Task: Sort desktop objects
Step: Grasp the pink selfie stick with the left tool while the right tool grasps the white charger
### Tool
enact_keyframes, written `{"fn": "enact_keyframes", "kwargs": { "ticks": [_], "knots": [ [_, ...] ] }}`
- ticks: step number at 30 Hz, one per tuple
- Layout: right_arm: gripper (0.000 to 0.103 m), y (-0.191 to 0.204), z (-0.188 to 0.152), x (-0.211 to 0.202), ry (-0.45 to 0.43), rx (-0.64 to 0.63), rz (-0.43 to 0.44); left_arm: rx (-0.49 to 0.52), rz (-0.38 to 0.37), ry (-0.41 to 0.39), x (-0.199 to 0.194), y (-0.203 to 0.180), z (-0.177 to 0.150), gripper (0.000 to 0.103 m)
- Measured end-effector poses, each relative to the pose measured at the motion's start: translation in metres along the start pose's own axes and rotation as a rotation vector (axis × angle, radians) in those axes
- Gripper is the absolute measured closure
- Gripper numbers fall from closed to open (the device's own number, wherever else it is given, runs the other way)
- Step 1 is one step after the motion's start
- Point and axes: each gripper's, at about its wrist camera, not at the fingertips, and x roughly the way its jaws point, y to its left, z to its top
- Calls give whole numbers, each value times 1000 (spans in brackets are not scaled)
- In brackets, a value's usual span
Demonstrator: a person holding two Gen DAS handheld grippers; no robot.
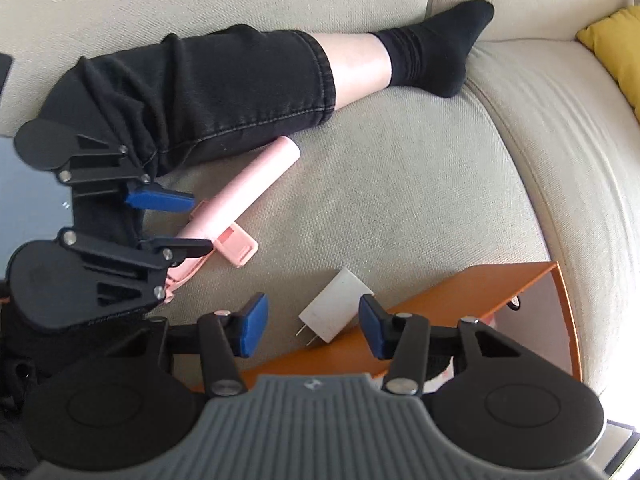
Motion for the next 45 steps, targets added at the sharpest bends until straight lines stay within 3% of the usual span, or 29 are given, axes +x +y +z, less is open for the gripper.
{"fn": "enact_keyframes", "kwargs": {
  "ticks": [5, 8, 12, 17, 21, 25, 33, 36, 39, 45],
  "knots": [
    [51, -11, 17, 38, 119, 74, 6, -1, -8, 28, 12, 4, 2, 65],
    [51, -12, 20, 52, 157, 93, 2, -7, -14, 32, 16, 8, 2, 57],
    [50, -12, 26, 64, 204, 93, -48, -21, -28, 27, 16, 11, 4, 57],
    [53, -9, 26, 85, 265, 89, -41, -34, -47, 19, 14, 15, 2, 56],
    [63, -1, 28, 79, 222, 61, -17, -27, -51, 14, 12, 17, -2, 56],
    [64, 8, 31, 67, 133, 2, -5, -25, -40, 15, 12, 16, -4, 55],
    [63, 4, 12, 64, 150, 12, -7, 10, 2, 63, 29, 11, -2, 53],
    [63, 0, 4, 64, 155, 33, 8, 5, 19, 63, 30, 15, -1, 63],
    [68, -3, -3, 68, 161, 56, 36, -16, 7, 53, 28, 21, 2, 66],
    [69, -1, -17, 48, 82, 47, 25, -49, -20, 15, 20, 27, 1, 71]
  ]
}}
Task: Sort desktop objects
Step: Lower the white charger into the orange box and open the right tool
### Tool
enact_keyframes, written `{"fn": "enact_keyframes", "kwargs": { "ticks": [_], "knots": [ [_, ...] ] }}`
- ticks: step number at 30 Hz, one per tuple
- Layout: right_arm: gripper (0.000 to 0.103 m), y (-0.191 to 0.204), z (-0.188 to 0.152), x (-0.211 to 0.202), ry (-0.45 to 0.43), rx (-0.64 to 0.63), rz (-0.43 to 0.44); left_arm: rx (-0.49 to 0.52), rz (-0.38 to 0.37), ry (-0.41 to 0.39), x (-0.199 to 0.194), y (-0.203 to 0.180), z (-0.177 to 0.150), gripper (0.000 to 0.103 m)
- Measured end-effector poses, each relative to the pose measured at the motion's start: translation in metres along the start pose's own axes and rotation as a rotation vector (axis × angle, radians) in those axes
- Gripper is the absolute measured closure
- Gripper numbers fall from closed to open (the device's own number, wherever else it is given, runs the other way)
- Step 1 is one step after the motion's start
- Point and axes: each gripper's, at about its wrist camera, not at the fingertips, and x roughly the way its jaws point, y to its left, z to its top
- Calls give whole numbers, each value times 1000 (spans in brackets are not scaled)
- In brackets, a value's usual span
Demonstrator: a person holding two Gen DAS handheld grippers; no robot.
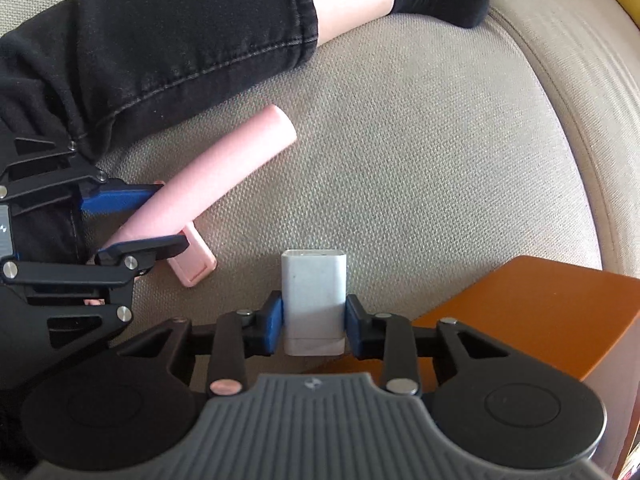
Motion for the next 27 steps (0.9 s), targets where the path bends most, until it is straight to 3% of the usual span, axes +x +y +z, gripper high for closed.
{"fn": "enact_keyframes", "kwargs": {
  "ticks": [8, 15, 19, 23, 27],
  "knots": [
    [69, 0, -21, -61, -158, 67, 29, -57, -40, -76, -25, 6, -6, 72],
    [69, 1, -72, -128, -292, 164, 64, -60, -77, -177, -66, 0, -5, 72],
    [69, -10, -102, -132, -314, 248, 37, -38, -100, -228, -84, -14, -6, 72],
    [69, -18, -128, -113, -252, 345, 49, -4, -129, -246, -91, -31, -4, 72],
    [69, -32, -141, -78, -187, 522, 152, 16, -139, -254, -89, -44, -4, 72]
  ]
}}
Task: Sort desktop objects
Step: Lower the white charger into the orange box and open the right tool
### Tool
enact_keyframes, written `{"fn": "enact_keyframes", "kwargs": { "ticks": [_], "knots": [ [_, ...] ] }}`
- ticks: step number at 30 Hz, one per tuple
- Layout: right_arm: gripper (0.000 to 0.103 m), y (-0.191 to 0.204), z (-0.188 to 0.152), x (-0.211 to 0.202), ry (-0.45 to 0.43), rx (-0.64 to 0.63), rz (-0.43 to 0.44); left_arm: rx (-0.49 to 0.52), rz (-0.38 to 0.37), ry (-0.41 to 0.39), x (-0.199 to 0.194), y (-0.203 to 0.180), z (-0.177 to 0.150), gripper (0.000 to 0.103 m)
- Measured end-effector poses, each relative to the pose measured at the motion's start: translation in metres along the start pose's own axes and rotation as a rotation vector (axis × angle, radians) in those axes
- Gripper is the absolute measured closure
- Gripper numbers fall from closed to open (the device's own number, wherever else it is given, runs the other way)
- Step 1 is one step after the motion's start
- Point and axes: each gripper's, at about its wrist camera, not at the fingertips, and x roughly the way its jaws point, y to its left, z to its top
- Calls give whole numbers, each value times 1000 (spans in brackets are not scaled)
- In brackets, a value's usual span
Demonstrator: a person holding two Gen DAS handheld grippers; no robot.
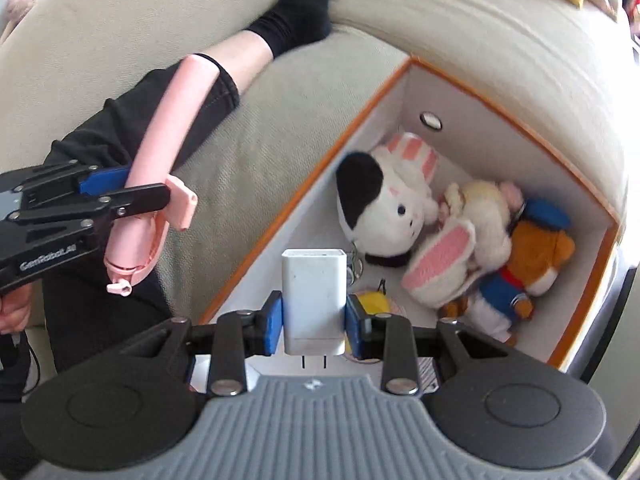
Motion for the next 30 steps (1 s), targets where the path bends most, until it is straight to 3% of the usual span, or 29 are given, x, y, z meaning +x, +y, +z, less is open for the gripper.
{"fn": "enact_keyframes", "kwargs": {
  "ticks": [6, 15, 30],
  "knots": [
    [69, -21, 2, 48, 57, 204, 64, 6, -1, 4, -1, -3, -1, 72],
    [69, -40, 13, 77, 94, 343, 99, 0, -15, 20, 7, -2, 1, 72],
    [64, -35, 13, 70, 60, 307, 117, 9, -29, -6, -10, -10, 3, 72]
  ]
}}
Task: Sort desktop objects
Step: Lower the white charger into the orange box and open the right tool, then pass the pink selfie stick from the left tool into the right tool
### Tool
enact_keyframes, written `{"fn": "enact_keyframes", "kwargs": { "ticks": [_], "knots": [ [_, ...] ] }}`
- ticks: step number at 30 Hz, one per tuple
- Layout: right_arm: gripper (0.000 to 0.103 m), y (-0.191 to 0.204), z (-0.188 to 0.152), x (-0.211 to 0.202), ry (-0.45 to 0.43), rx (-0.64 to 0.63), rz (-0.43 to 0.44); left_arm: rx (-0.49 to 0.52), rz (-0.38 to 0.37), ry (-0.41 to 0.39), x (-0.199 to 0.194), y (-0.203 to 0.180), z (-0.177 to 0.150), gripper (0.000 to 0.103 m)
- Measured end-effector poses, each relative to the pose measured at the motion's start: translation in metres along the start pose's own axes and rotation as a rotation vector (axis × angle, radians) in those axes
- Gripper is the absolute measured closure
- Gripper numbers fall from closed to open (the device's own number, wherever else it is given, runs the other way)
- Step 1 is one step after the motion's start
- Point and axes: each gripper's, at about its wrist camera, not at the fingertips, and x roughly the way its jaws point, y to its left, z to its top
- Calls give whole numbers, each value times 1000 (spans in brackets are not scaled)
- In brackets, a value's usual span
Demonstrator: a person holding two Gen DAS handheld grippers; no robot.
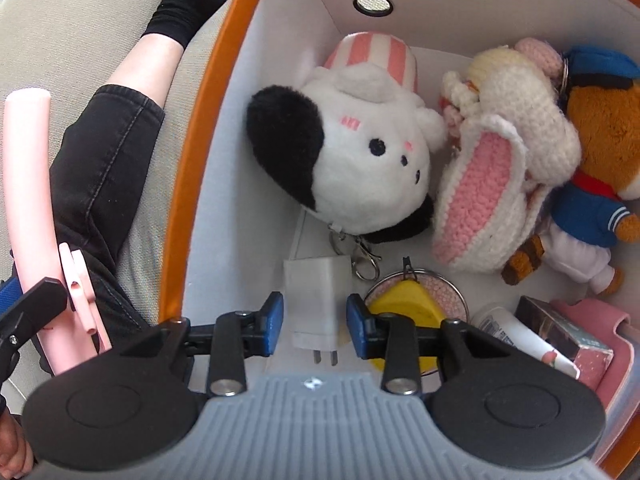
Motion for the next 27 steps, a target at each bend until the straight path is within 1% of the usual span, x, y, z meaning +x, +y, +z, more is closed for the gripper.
{"fn": "enact_keyframes", "kwargs": {
  "ticks": [2, 3, 5, 7, 8, 10, 12, 14, 18, 20, 22, 23, 24, 26, 27],
  "knots": [
    [65, 1, 1, -1, -1, 8, 2, 6, 1, -6, -4, -4, 0, 72],
    [67, 3, 0, -1, 1, 2, 3, 8, -1, -9, -6, -6, 0, 72],
    [67, 7, -4, -3, 2, -25, 1, 12, -3, -15, -10, -8, -1, 72],
    [75, 11, -11, -7, 8, -84, -3, 14, -3, -19, -14, -9, -2, 72],
    [76, 15, -17, -8, 15, -124, -9, 14, -1, -20, -15, -9, -3, 72],
    [84, 22, -28, -7, 32, -201, -30, 14, 2, -23, -17, -11, -3, 72],
    [93, 26, -37, 0, 59, -247, -63, 13, 0, -27, -18, -12, -4, 72],
    [98, 28, -41, 8, 58, -274, -91, 12, -8, -29, -19, -14, -4, 72],
    [99, 32, -35, 18, 16, -276, -100, 14, -26, -35, -22, -17, -4, 72],
    [99, 34, -30, 19, -23, -287, -92, 16, -31, -41, -24, -18, -3, 72],
    [99, 36, -25, 19, -58, -292, -105, 15, -39, -47, -25, -19, -2, 72],
    [99, 36, -24, 17, -59, -290, -101, 14, -46, -47, -25, -20, -2, 72],
    [99, 35, -21, 13, -55, -286, -83, 14, -53, -47, -26, -20, -1, 72],
    [97, 36, -28, -5, -71, -296, -55, 18, -65, -47, -26, -23, -1, 72],
    [93, 41, -35, -18, -99, -312, -43, 22, -70, -47, -26, -25, -1, 72]
  ]
}}
